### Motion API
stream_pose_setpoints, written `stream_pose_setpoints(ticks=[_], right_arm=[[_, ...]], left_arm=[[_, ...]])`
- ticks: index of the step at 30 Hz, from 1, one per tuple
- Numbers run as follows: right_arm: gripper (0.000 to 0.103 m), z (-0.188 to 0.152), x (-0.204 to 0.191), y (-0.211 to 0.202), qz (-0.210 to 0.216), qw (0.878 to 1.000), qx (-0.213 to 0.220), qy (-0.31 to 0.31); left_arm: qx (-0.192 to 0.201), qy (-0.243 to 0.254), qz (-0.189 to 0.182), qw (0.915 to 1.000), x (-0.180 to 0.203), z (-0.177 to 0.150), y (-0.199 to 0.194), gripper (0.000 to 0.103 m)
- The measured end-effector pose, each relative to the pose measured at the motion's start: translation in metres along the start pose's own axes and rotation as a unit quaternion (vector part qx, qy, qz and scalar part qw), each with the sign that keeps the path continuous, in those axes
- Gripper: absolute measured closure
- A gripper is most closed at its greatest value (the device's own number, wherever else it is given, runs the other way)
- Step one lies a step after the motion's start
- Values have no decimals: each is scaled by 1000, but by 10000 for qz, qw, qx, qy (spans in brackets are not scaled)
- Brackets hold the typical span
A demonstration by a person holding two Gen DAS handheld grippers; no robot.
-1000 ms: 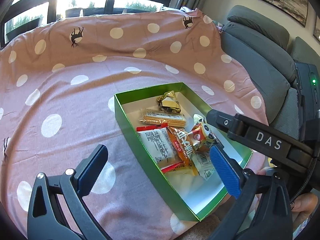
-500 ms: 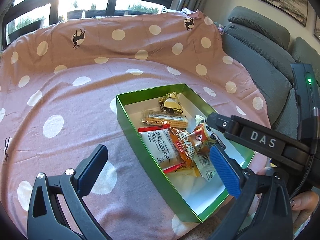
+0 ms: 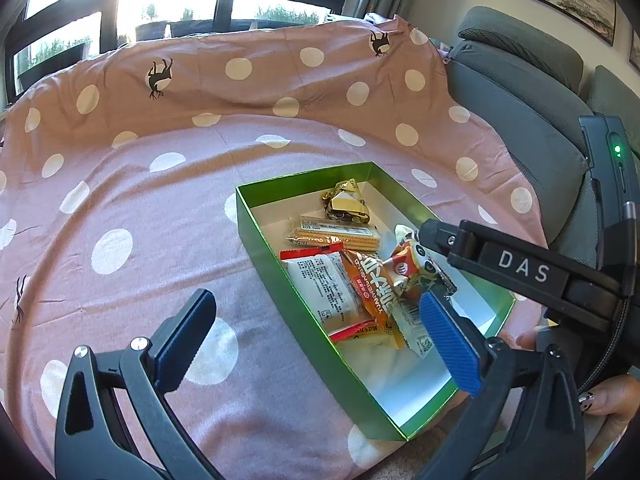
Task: Organize snacks
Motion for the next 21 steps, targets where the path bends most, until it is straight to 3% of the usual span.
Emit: stream_pose_setpoints(ticks=[21], right_arm=[[10,1,3,0,-135,9999,-47,-30]], left_arm=[[-118,41,-62,9999,2,-4,2,1]])
Point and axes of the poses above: each gripper's, at about its wrist camera, not at the fingertips, and y roughly the way its jaws point, x to its right, z to its top, the point moved 8 cm from there along y, roughly the way its jaws point, and after that the axes turned 15 degrees about z, right-handed, at the moved point
